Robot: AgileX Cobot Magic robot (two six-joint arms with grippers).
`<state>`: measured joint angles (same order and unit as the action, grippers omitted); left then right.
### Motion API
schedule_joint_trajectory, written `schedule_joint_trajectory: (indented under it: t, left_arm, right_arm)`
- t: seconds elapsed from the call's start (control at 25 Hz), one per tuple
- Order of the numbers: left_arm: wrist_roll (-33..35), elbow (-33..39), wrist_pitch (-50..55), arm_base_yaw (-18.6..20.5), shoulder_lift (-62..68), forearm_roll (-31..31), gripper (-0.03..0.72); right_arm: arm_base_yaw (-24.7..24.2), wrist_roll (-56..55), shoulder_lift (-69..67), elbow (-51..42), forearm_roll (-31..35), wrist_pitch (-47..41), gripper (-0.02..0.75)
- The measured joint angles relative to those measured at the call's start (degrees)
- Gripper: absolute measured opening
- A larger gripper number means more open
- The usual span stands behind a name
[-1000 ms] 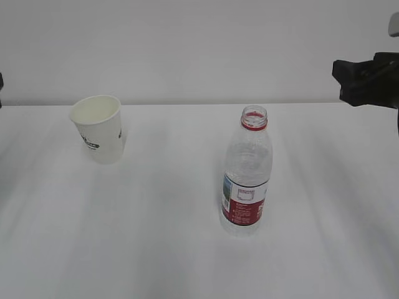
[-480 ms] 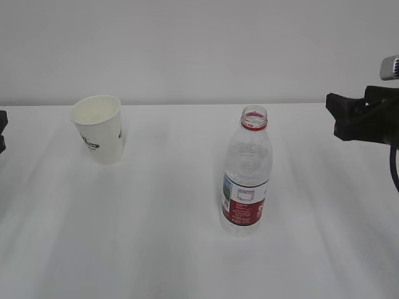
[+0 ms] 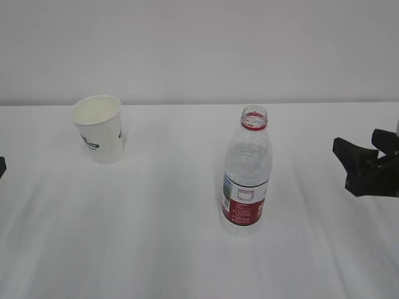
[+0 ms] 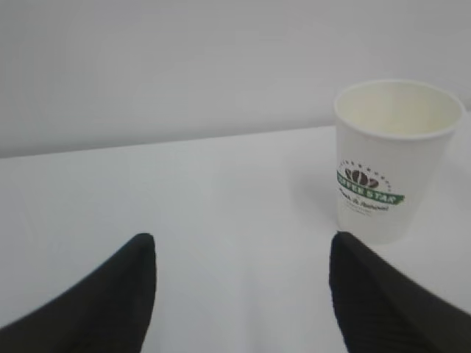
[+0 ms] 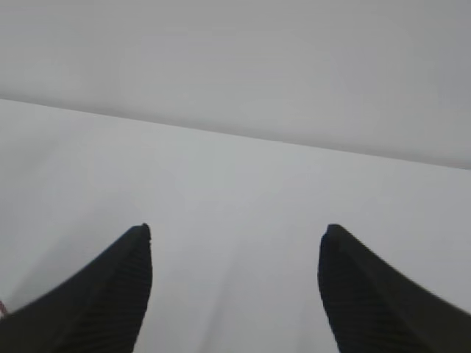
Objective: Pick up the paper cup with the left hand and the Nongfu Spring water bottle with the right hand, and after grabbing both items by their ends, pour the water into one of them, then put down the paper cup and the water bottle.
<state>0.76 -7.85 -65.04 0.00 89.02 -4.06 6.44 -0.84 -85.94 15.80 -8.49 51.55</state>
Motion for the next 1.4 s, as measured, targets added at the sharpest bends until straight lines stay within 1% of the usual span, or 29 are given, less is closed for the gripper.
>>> schedule_joint_trajectory:
  t: [0.28, 0.36, 0.48, 0.68, 0.8, 0.96, 1.16, 1.4]
  left_arm:
    - [-2.8, 6.2, -0.3, 0.0, 0.0, -2.1, 0.533]
    - [-3.1, 7.2, -0.3, 0.0, 0.0, -2.8, 0.533]
    - [-4.1, 7.3, -0.3, 0.0, 0.0, -4.3, 0.531]
    - [-4.6, 7.3, -0.3, 0.0, 0.0, -6.0, 0.531]
    - [-4.6, 7.3, -0.3, 0.0, 0.0, -6.2, 0.531]
    - [-4.7, 7.3, -0.4, 0.0, 0.5, -8.6, 0.53]
    - [-4.7, 7.3, -0.4, 0.0, 4.2, -12.8, 0.528]
    - [-4.7, 7.3, -0.5, 0.0, 8.2, -14.4, 0.528]
  right_arm:
    - [0.0, 0.0, 0.0, -9.7, -0.4, 11.4, 0.534]
    - [0.0, 0.0, 0.0, -12.1, -0.5, 12.9, 0.534]
    - [0.0, 0.0, 0.0, -14.2, -0.8, 13.2, 0.535]
    - [0.0, 0.0, 0.0, -14.9, -2.3, 13.3, 0.535]
    - [0.0, 0.0, 0.2, -14.9, -4.4, 13.4, 0.535]
    - [0.0, 0.0, 0.2, -14.9, -7.6, 13.6, 0.534]
    - [0.0, 0.0, 0.2, -14.9, -10.7, 13.6, 0.534]
    - [0.0, 0.0, 0.2, -14.9, -12.0, 13.6, 0.535]
